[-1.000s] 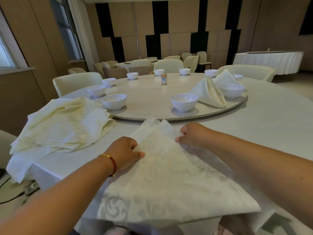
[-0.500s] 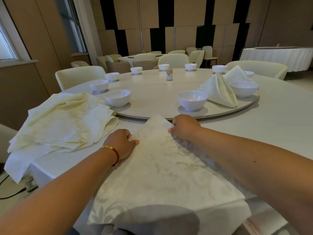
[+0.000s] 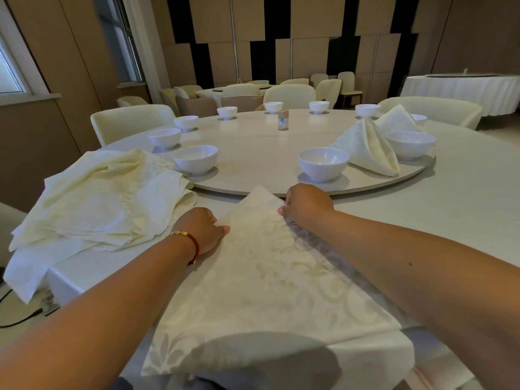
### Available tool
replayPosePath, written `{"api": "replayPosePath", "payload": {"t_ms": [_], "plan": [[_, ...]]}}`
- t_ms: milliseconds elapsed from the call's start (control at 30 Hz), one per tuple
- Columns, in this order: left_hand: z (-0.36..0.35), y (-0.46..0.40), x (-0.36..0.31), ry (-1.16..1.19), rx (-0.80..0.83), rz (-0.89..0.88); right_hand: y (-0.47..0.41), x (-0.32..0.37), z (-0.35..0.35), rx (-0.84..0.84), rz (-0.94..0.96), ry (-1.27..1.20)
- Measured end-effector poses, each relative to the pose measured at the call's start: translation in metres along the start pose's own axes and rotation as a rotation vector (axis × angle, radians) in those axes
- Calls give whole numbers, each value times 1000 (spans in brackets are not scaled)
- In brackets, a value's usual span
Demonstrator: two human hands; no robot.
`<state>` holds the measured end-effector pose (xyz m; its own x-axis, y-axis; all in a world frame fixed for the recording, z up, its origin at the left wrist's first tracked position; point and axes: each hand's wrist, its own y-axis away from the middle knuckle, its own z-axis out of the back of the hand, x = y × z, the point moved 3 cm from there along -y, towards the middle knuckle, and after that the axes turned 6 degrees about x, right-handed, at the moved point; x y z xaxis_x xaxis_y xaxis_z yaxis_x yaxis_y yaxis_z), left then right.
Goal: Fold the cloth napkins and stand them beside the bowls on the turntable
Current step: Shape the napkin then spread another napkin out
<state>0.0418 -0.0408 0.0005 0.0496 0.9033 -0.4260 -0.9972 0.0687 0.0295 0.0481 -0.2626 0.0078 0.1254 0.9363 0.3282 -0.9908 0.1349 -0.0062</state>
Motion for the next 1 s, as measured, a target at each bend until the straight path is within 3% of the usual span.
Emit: {"api": "replayPosePath", "payload": {"t_ms": [467, 700, 867, 1000], "plan": [[2, -14, -4, -82, 84, 32, 6, -5, 2, -43, 53, 194], [3, -19, -4, -123, 145, 27, 18, -38, 9, 94, -11, 237], [-4, -12, -3, -73, 48, -50, 25, -51, 12, 148, -9, 154], [-2, -9, -8, -13, -21, -81, 29, -59, 16, 67, 27, 115]]}}
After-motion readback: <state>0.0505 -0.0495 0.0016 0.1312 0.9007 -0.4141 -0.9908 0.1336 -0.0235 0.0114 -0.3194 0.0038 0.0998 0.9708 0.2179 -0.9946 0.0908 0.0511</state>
